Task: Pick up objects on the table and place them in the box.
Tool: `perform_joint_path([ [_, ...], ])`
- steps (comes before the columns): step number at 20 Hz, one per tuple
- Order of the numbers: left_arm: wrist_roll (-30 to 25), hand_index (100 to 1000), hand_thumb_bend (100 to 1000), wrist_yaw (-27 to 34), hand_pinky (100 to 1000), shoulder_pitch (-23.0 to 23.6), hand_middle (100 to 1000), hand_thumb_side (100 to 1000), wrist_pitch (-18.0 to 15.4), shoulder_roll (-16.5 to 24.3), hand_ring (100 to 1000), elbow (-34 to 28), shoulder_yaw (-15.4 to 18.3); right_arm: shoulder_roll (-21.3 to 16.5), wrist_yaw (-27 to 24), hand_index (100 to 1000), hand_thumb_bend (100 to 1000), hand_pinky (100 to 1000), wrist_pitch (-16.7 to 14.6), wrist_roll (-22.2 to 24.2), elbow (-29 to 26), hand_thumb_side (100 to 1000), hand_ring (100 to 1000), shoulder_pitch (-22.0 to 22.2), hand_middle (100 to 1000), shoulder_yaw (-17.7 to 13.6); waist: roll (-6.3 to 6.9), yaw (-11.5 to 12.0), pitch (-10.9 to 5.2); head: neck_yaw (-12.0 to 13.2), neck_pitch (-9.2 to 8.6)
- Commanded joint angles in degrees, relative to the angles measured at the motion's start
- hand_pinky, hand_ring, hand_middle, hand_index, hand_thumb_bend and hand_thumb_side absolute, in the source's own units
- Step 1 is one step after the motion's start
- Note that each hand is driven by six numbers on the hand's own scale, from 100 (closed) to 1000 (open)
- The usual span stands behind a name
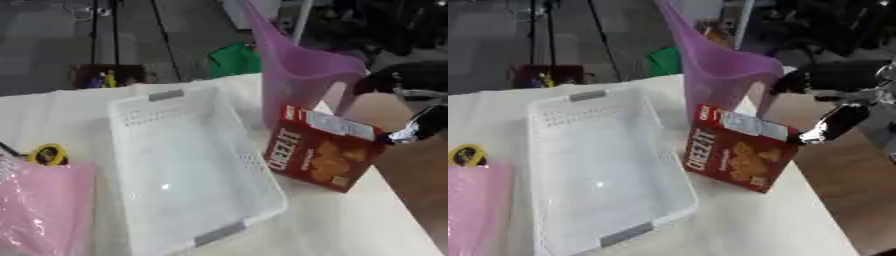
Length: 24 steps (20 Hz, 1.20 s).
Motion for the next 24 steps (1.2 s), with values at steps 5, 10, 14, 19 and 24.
perform_joint_path([
  [5,0.9,955,100,0.9,830,-0.8,894,969,0.0,0.8,874,-0.7,0.3,-0.2,-5.4,1000,575,996,5.2,3.7,0.7,834,1000,-1.8,968,1.4,-0.29,0.1,-0.64,0.3,-0.89],
  [10,1.1,954,100,1.1,829,-0.8,892,970,-0.1,0.8,872,-0.7,0.2,0.3,-6.9,1000,581,1000,6.7,5.5,0.7,829,1000,-2.5,967,1.6,-0.42,0.2,-0.58,0.5,-1.06],
  [14,1.5,954,100,1.4,829,-0.7,891,970,-0.3,0.7,871,-0.7,0.1,1.9,-6.4,1000,574,1000,9.6,6.0,2.2,824,1000,-4.6,959,2.7,-0.64,0.3,-0.50,0.8,-1.23],
  [19,1.7,954,100,1.7,829,-0.6,890,970,-0.3,0.7,871,-0.7,0.0,2.6,-6.6,1000,567,1000,11.2,7.4,1.6,813,1000,-5.2,959,3.7,-0.78,0.3,-0.44,1.1,-1.28],
  [24,2.0,954,100,2.1,829,-0.5,892,970,-0.1,0.7,872,-0.7,0.2,1.1,-7.3,986,552,996,11.2,7.2,-1.7,842,1000,-3.9,948,3.2,-0.89,0.0,-0.51,1.6,-1.27],
])
